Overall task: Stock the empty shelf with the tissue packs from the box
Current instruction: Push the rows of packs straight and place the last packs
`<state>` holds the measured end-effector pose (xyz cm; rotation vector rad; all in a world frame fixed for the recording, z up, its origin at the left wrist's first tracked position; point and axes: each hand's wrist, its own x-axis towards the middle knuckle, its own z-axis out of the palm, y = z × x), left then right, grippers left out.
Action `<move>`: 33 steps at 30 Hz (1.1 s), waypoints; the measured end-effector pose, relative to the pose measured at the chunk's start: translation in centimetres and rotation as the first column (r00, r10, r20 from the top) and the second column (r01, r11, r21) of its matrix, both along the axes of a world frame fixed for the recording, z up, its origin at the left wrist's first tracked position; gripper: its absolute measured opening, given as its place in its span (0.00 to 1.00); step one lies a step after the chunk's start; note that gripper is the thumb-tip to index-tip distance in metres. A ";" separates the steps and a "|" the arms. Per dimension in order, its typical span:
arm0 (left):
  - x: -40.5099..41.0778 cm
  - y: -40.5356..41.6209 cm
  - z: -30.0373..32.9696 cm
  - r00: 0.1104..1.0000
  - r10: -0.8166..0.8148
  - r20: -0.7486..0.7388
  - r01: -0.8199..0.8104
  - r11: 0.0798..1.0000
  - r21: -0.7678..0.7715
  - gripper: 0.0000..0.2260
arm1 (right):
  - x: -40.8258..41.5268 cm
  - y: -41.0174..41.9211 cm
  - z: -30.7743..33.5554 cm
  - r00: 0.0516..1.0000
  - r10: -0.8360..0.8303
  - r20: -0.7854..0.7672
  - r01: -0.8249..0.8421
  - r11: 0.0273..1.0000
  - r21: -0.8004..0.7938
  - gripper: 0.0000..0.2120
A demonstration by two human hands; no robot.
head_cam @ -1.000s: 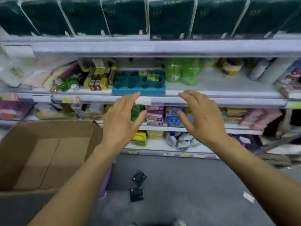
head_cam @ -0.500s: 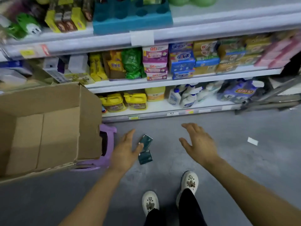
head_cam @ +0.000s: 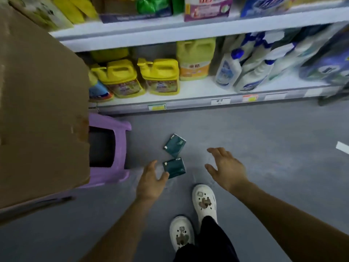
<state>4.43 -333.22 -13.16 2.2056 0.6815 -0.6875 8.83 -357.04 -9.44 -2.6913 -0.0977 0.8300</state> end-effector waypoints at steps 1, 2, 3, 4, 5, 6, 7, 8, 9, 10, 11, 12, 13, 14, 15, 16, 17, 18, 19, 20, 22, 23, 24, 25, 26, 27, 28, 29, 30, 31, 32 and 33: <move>0.1 0.2 -2.2 1.000 0.027 -0.016 -0.027 1.000 -0.010 0.28 | 0.6 0.3 -2.0 1.000 0.008 -0.022 -0.008 1.000 -0.015 0.25; 0.2 0.4 -4.2 0.998 0.049 -0.040 -0.050 0.999 -0.022 0.28 | 1.2 0.5 -4.0 0.999 0.015 -0.038 -0.017 0.999 -0.028 0.25; 0.3 0.6 -6.3 0.996 0.070 -0.055 -0.072 0.997 -0.035 0.28 | 1.9 0.8 -5.9 0.999 0.021 -0.047 -0.022 0.999 -0.036 0.25; 0.5 0.7 -8.1 0.993 0.091 -0.072 -0.094 0.995 -0.041 0.28 | 2.7 1.0 -7.8 0.998 0.022 -0.052 -0.024 0.999 -0.041 0.25; 0.6 1.0 -10.2 0.991 0.109 -0.081 -0.113 0.993 -0.044 0.27 | 3.5 1.3 -9.6 0.998 0.022 -0.056 -0.024 0.999 -0.046 0.24; 0.7 1.1 -12.0 0.988 0.115 -0.102 -0.119 0.992 -0.034 0.27 | 4.3 1.5 -11.4 0.998 0.022 -0.064 -0.025 0.998 -0.052 0.24; 0.7 1.1 -13.8 0.987 0.117 -0.113 -0.120 0.992 -0.026 0.27 | 5.0 1.9 -13.2 0.997 0.025 -0.075 -0.030 0.998 -0.058 0.24; 0.8 1.2 -15.3 0.986 0.113 -0.126 -0.117 0.993 -0.025 0.27 | 5.7 2.3 -14.9 0.996 0.028 -0.086 -0.034 0.997 -0.066 0.24; 0.8 1.1 -16.8 0.985 0.108 -0.131 -0.113 0.993 -0.030 0.27 | 6.3 2.7 -16.7 0.995 0.030 -0.096 -0.037 0.997 -0.074 0.24; 1.0 1.1 -18.1 0.985 0.102 -0.138 -0.108 0.994 -0.033 0.26 | 6.9 3.2 -18.3 0.994 0.034 -0.100 -0.042 0.996 -0.080 0.24; 1.1 1.1 -19.6 0.985 0.099 -0.139 -0.105 0.994 -0.038 0.26 | 7.4 3.8 -19.9 0.994 0.041 -0.100 -0.050 0.995 -0.084 0.24; 1.4 1.0 -20.6 0.985 0.093 -0.145 -0.099 0.994 -0.040 0.25 | 7.8 4.4 -21.4 0.994 0.051 -0.101 -0.060 0.994 -0.086 0.24; 1.7 1.0 -22.0 0.987 0.085 -0.137 -0.092 0.995 -0.047 0.25 | 8.2 4.9 -22.8 0.993 0.063 -0.103 -0.072 0.994 -0.087 0.24; 1.9 0.9 -23.1 0.988 0.067 -0.142 -0.074 0.996 -0.048 0.24 | 8.6 5.4 -24.1 0.992 0.074 -0.105 -0.084 0.992 -0.090 0.25; 2.2 0.9 -24.3 0.989 0.054 -0.136 -0.061 0.997 -0.053 0.25 | 8.9 5.9 -25.3 0.991 0.085 -0.105 -0.095 0.991 -0.095 0.25; 2.4 0.8 -25.4 0.990 0.039 -0.137 -0.046 0.998 -0.046 0.26 | 9.2 6.4 -26.5 0.990 0.095 -0.103 -0.105 0.989 -0.101 0.26; 2.5 0.9 -26.6 0.991 0.030 -0.132 -0.037 0.998 -0.049 0.28 | 9.5 6.8 -27.7 0.990 0.102 -0.098 -0.112 0.988 -0.103 0.27; 2.5 0.8 -27.3 0.990 0.010 -0.141 -0.015 0.999 -0.036 0.29 | 9.8 7.3 -28.8 0.991 0.100 -0.093 -0.109 0.989 -0.100 0.28; 2.5 0.7 -27.8 0.987 -0.005 -0.158 0.001 1.000 -0.023 0.30 | 10.1 7.7 -29.8 0.992 0.086 -0.092 -0.094 0.991 -0.091 0.29; 2.3 0.6 -28.4 0.983 -0.028 -0.184 0.030 1.000 0.008 0.31 | 10.2 8.2 -30.7 0.994 0.065 -0.093 -0.072 0.994 -0.081 0.29; 1.7 0.8 -29.6 0.978 -0.092 -0.189 0.109 0.991 0.082 0.33 | 10.3 9.0 -32.3 0.996 0.045 -0.077 -0.051 0.996 -0.070 0.31; 1.4 0.9 -30.1 0.977 -0.129 -0.172 0.150 0.982 0.113 0.34 | 10.3 9.3 -32.9 0.997 0.051 -0.060 -0.056 0.996 -0.075 0.32; 1.2 1.1 -30.4 0.973 -0.167 -0.158 0.190 0.971 0.147 0.35 | 10.3 9.6 -33.5 0.997 0.063 -0.041 -0.066 0.994 -0.082 0.34; 1.0 1.2 -30.7 0.972 -0.189 -0.138 0.211 0.962 0.174 0.35 | 10.3 9.9 -34.0 0.997 0.080 -0.024 -0.082 0.992 -0.093 0.35; 1.0 1.3 -31.1 0.970 -0.203 -0.137 0.227 0.955 0.191 0.35 | 10.4 10.2 -34.5 0.995 0.098 -0.012 -0.098 0.989 -0.108 0.37; 1.0 1.4 -31.4 0.966 -0.221 -0.134 0.245 0.947 0.209 0.34 | 10.5 10.6 -34.9 0.994 0.112 -0.006 -0.111 0.986 -0.128 0.37; 1.0 1.4 -31.7 0.959 -0.244 -0.144 0.272 0.935 0.228 0.33 | 10.6 10.9 -35.2 0.994 0.111 -0.008 -0.111 0.983 -0.145 0.38; 1.2 1.4 -31.8 0.951 -0.268 -0.155 0.300 0.920 0.254 0.32 | 10.7 11.3 -35.3 0.996 0.090 -0.014 -0.091 0.984 -0.153 0.39; 1.4 1.4 -31.8 0.943 -0.287 -0.170 0.325 0.903 0.281 0.31 | 10.7 11.5 -35.4 0.998 0.055 -0.024 -0.058 0.987 -0.150 0.39; 1.5 1.4 -31.8 0.937 -0.301 -0.176 0.342 0.890 0.301 0.31 | 10.8 11.6 -35.5 0.999 0.013 -0.038 -0.018 0.991 -0.133 0.39; 1.6 1.3 -31.8 0.937 -0.299 -0.181 0.343 0.889 0.305 0.31 | 10.8 11.6 -35.4 0.998 -0.028 -0.062 0.022 0.995 -0.101 0.38; 1.5 1.3 -31.8 0.937 -0.300 -0.181 0.343 0.893 0.291 0.31 | 10.8 11.5 -35.3 0.993 -0.071 -0.092 0.067 0.996 -0.055 0.35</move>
